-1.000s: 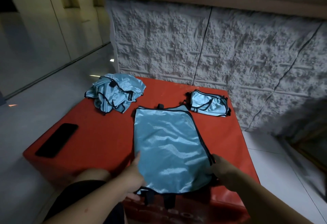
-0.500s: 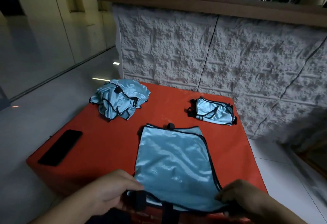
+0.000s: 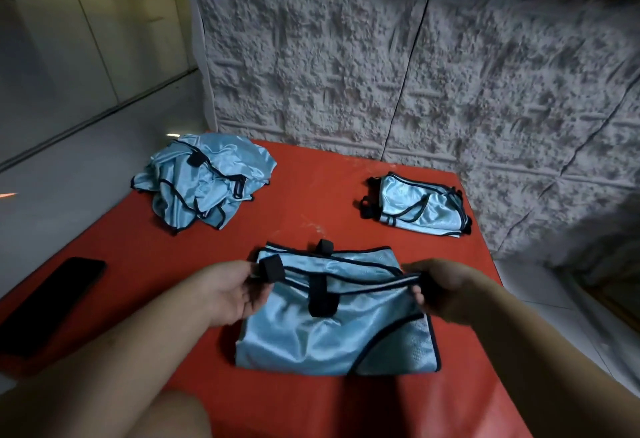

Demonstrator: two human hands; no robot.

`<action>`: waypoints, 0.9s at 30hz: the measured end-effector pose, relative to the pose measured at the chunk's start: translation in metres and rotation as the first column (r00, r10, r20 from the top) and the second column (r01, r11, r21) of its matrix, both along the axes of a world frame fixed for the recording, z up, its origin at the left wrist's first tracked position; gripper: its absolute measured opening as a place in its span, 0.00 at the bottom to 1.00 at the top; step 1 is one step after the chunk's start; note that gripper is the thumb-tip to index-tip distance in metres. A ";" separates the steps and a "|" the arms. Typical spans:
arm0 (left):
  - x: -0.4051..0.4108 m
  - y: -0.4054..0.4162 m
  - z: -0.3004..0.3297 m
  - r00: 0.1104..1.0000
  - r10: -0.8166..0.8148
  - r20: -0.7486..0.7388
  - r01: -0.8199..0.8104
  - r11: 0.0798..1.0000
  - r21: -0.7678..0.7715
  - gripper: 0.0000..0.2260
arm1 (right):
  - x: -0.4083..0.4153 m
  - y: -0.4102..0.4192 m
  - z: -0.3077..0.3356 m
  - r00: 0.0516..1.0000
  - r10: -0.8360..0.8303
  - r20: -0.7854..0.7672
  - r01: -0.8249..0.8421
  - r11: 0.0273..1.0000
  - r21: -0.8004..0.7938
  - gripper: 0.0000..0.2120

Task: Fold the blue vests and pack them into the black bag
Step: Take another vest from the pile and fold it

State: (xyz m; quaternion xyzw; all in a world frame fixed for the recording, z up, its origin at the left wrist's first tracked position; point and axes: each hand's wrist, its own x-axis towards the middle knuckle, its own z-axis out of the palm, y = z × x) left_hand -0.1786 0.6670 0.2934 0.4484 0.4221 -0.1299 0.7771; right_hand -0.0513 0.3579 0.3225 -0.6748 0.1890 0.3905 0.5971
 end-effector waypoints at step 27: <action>0.045 -0.048 -0.087 0.763 -0.428 -0.484 0.413 -0.254 0.875 0.40 | -0.013 0.053 -0.116 0.373 0.868 0.327 -0.040 0.367 -0.929 0.38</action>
